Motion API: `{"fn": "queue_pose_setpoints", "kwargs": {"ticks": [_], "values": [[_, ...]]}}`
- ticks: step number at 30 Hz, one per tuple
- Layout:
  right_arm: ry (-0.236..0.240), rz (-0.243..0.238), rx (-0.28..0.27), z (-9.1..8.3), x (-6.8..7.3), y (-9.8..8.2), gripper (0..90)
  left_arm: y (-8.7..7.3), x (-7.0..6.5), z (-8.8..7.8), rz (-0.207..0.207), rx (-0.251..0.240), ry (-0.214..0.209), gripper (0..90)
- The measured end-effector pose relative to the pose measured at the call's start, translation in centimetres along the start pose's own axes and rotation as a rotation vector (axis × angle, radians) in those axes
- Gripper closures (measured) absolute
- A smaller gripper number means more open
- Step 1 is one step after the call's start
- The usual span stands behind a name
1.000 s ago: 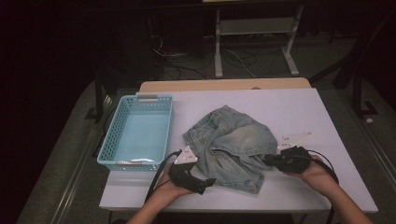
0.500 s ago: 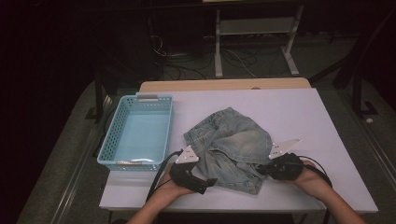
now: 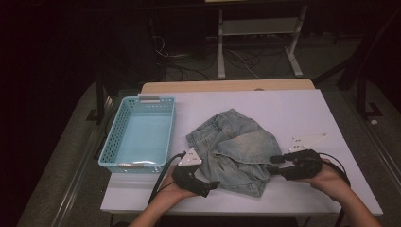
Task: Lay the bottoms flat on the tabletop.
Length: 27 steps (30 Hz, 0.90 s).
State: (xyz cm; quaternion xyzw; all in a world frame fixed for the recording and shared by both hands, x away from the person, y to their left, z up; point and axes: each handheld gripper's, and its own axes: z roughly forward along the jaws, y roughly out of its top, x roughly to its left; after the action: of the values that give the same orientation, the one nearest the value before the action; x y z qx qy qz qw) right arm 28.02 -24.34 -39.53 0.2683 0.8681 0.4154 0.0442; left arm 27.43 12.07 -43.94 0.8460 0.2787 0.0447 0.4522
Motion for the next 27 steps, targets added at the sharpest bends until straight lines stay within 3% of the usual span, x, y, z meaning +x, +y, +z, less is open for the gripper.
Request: {"fn": "queue_pose_setpoints", "kwargs": {"ticks": [6, 10, 17, 27], "values": [[-0.044, 0.032, -0.05, -1.7, -1.5, 0.1, 52.8, 0.0, 0.0, -0.1, -0.001, -0.001, 0.004, 0.0], [-0.064, 0.053, -0.061, -1.9, -2.7, 0.4, 52.0, 0.0, 0.1, -0.2, 0.004, 0.001, 0.004, 0.0], [-0.096, 0.1, -0.067, -0.9, -5.2, 1.5, 48.1, 0.0, 0.1, -0.2, 0.001, 0.0, 0.003, 0.0], [-0.103, 0.103, -0.071, 1.6, -7.5, 3.2, 40.0, 0.0, 0.2, -0.2, -0.001, -0.002, 0.005, 0.0]]}}
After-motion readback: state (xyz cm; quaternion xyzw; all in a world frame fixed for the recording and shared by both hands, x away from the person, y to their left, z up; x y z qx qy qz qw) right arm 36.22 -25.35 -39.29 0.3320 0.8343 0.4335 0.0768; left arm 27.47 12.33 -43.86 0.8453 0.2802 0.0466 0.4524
